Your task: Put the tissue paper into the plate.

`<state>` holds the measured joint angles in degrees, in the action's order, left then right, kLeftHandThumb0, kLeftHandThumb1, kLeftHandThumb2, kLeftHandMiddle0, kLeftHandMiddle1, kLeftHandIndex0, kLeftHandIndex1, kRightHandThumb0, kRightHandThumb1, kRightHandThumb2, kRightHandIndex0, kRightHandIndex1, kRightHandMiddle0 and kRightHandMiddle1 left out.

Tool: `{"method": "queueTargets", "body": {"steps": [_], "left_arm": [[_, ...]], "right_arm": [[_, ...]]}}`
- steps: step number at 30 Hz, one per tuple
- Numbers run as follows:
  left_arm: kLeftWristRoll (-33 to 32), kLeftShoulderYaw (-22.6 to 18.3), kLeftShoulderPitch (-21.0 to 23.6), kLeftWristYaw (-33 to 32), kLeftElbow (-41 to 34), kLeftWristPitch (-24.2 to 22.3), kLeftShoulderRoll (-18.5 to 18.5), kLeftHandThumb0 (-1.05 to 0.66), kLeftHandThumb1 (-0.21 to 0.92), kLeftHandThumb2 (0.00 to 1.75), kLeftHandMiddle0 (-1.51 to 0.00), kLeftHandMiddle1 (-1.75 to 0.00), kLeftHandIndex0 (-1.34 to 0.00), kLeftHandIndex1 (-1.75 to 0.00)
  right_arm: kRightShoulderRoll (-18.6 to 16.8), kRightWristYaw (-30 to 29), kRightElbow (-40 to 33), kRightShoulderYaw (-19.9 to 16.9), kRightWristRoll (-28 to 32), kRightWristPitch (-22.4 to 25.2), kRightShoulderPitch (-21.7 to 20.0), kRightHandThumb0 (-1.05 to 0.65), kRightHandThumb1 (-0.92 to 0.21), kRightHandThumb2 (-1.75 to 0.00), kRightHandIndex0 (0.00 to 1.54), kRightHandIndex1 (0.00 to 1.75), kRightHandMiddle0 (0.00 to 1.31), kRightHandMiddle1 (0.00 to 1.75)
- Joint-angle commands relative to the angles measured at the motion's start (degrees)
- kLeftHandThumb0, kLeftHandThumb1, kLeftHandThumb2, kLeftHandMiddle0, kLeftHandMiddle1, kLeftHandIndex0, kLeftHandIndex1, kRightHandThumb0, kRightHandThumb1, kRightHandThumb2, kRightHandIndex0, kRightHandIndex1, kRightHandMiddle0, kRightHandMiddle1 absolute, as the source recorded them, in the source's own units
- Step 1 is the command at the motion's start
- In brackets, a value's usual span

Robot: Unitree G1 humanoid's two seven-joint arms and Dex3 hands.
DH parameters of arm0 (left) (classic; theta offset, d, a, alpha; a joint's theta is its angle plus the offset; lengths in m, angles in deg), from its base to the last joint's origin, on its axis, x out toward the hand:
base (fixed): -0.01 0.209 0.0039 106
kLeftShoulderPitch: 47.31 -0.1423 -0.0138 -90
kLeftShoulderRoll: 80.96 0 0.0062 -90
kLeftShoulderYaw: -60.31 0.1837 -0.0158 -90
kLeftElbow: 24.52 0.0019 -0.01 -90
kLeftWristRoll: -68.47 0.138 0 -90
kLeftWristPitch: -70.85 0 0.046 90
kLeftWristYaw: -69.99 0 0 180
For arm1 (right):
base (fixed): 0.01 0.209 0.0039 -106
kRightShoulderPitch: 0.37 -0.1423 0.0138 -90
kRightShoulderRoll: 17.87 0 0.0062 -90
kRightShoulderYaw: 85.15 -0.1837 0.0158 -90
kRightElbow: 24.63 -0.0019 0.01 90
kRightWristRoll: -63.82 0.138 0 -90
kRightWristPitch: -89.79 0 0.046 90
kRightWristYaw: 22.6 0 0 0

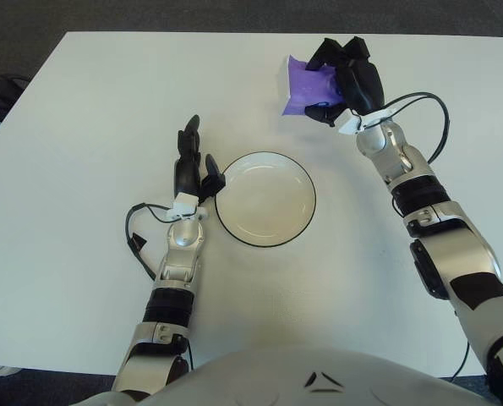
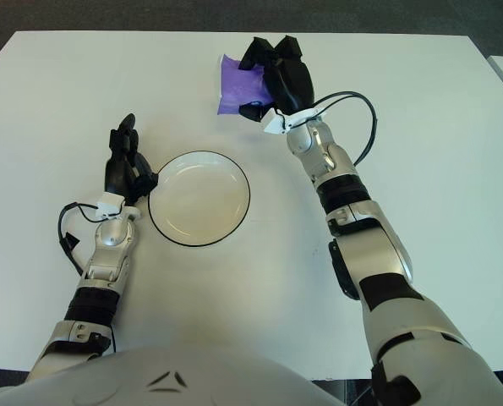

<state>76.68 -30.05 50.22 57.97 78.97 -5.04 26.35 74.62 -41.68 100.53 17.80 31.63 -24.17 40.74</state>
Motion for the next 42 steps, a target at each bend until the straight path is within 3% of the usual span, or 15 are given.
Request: {"method": "queueTargets", "body": {"steps": [1,14,19,26,34,42], "left_arm": [[-0.3,0.0,-3.8,0.6,4.2,-2.5,-0.1,-0.84,0.92,1.00,-0.19,0.00,0.00,-0.48],[-0.2,0.0,-4.1,0.6,4.0,-2.3,-0.1,-0.84,0.92,1.00,-0.19,0.00,0.00,-0.49],[-0.1,0.0,-4.3,0.6,3.6,-2.7,-0.1,-0.85,0.92,1.01,-0.19,-0.01,0.00,-0.49],[0.1,0.1,-4.4,0.3,3.1,-3.5,0.1,-0.85,0.92,1.01,-0.20,-0.01,0.00,-0.50],[0.0,0.1,-4.5,0.5,3.2,-3.0,0.0,-0.85,0.92,1.00,-0.19,-0.01,0.00,-0.50],[0.0,0.0,-4.6,0.3,3.4,-2.6,0.0,-0.84,0.92,1.00,-0.19,-0.01,0.00,-0.50]], "right_arm": [[0.1,1.9,-3.5,-2.0,2.2,2.0,-0.8,-0.49,-0.25,-1.40,1.28,1.75,0.66,1.75],[-0.2,5.1,-11.1,-3.6,3.0,7.1,0.5,-0.48,-0.27,-1.36,1.26,1.75,0.64,1.75],[-1.2,5.5,-18.9,-3.1,1.7,9.1,4.0,-0.48,-0.27,-1.36,1.25,1.75,0.64,1.75],[-2.3,6.9,-32.5,-1.3,-0.8,10.5,12.2,-0.48,-0.28,-1.36,1.26,1.75,0.64,1.75],[-1.4,16.6,-43.7,-1.4,6.5,8.4,19.3,-0.48,-0.28,-1.35,1.26,1.75,0.63,1.75],[0.5,25.4,-45.7,0.0,11.4,4.2,21.7,-0.47,-0.30,-1.34,1.23,1.75,0.62,1.75]]}}
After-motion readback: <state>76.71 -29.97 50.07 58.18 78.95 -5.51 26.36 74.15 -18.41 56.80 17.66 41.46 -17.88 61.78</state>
